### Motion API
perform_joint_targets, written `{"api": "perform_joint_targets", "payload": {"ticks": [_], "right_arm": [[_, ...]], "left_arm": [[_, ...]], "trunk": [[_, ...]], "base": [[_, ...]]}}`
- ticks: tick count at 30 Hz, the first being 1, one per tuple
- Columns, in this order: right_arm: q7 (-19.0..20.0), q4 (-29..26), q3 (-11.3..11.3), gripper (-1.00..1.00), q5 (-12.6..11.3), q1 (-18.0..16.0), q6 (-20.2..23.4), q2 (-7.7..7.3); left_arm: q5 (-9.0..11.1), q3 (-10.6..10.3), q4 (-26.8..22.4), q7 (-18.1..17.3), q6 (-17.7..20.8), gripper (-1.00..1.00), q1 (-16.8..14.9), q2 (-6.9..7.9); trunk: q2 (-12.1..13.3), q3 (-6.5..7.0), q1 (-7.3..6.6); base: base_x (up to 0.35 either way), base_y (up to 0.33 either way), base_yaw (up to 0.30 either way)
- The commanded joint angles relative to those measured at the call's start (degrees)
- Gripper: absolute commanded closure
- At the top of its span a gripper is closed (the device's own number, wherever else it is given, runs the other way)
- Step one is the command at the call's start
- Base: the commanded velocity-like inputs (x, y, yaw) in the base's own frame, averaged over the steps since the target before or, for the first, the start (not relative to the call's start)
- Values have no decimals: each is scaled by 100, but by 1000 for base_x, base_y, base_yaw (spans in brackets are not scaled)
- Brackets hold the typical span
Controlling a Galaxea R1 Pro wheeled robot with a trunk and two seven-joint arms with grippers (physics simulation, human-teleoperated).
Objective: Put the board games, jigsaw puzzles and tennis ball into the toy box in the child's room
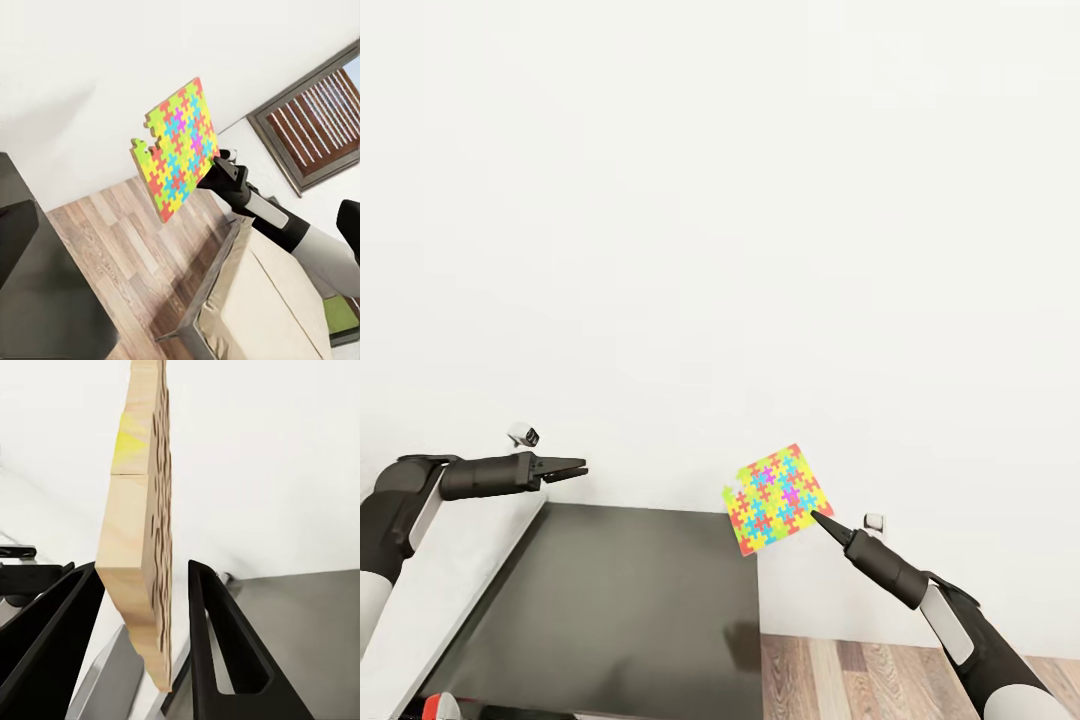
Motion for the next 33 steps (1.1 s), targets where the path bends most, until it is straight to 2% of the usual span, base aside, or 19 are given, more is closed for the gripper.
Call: {"api": "perform_joint_targets", "payload": {"ticks": [1,21,23,28,33], "right_arm": [[17,0,0,100,-34,-4,59,-1],[8,2,-11,100,-31,-12,57,-4],[8,17,-15,100,-29,-9,54,-25],[8,80,-37,100,-75,15,-94,-234],[-104,58,-16,100,-35,18,-144,-279]], "left_arm": [[-2,-2,1,-22,60,-100,-6,1],[3,-1,1,-22,68,-100,-6,-5],[5,-1,1,-22,68,-100,-6,-5],[6,7,1,-22,74,-100,-6,1],[7,8,1,-22,76,-100,-6,2]], "trunk": [[-13,-12,4],[-13,-1,4],[-13,-1,4],[-13,-1,4],[-13,-1,4]], "base": [[0,0,169],[-25,0,270],[-59,0,249],[-17,0,77],[-3,0,13]]}}
